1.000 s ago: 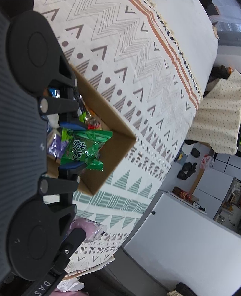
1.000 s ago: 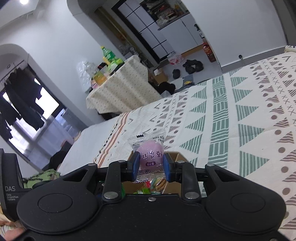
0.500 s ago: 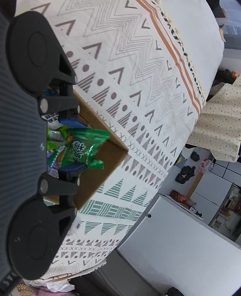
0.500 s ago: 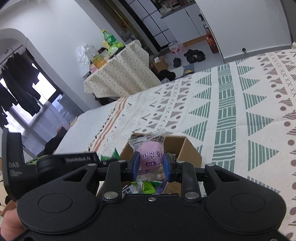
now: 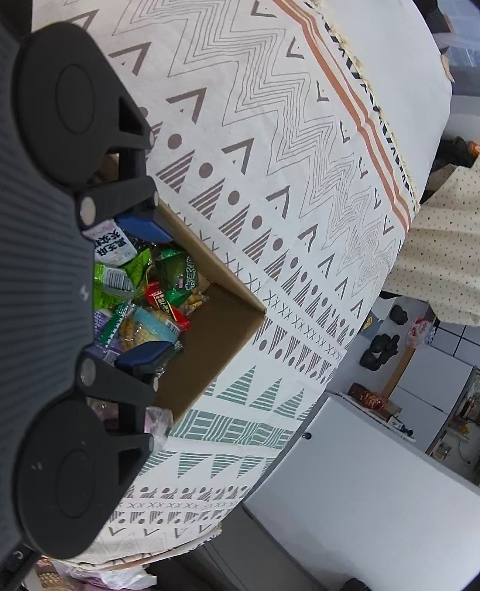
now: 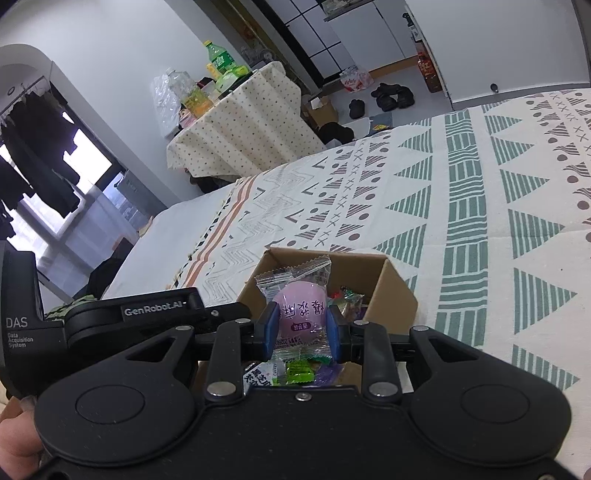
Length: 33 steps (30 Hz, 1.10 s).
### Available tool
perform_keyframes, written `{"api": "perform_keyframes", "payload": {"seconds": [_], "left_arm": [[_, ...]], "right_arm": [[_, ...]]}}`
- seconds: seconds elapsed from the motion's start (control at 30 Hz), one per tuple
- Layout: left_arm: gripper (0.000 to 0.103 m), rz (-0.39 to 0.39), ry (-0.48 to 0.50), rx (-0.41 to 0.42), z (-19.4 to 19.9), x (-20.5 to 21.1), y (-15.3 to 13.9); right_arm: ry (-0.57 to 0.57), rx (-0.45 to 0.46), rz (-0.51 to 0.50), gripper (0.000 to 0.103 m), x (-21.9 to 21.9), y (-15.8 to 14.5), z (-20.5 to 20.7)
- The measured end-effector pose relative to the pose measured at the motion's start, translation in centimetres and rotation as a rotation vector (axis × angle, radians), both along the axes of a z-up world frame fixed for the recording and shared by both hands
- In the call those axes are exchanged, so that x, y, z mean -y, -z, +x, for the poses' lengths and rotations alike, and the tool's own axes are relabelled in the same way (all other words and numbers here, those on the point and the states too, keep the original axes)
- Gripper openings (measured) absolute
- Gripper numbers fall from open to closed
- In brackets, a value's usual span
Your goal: Organize snacks
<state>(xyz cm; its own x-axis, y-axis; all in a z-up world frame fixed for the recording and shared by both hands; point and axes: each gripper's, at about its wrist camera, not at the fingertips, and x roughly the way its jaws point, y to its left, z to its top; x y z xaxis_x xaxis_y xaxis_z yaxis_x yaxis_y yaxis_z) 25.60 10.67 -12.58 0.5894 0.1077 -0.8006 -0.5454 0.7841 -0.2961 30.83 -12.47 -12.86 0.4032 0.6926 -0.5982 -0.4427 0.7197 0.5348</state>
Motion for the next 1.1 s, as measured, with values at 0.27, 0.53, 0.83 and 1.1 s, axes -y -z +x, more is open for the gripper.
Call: {"api": "perform_keyframes", "payload": {"seconds": [0.27, 0.53, 0.83, 1.1], "left_arm": [[0.066, 0.001, 0.033, -0.056, -0.3, -0.1, -0.6], [0.068, 0.026, 0.100, -0.089, -1.4, 0.9, -1.6], [0.084, 0.036, 0.182, -0.059, -2.7, 2.8, -4.5], [0.102, 0.045, 0.240, -0.009, -4.9, 4.0, -6.9]], "right_arm": [[0.025, 0.027, -0.021, 0.040, 1.6, -0.6, -0.7], [0.092, 0.023, -0.066, 0.040, 4.5, -1.8, -1.6], [0.168, 0.036, -0.094, 0.052, 6.7, -4.2, -3.8], [0.227, 0.086, -0.121, 0.081, 8.4, -7.3, -6.4]]}}
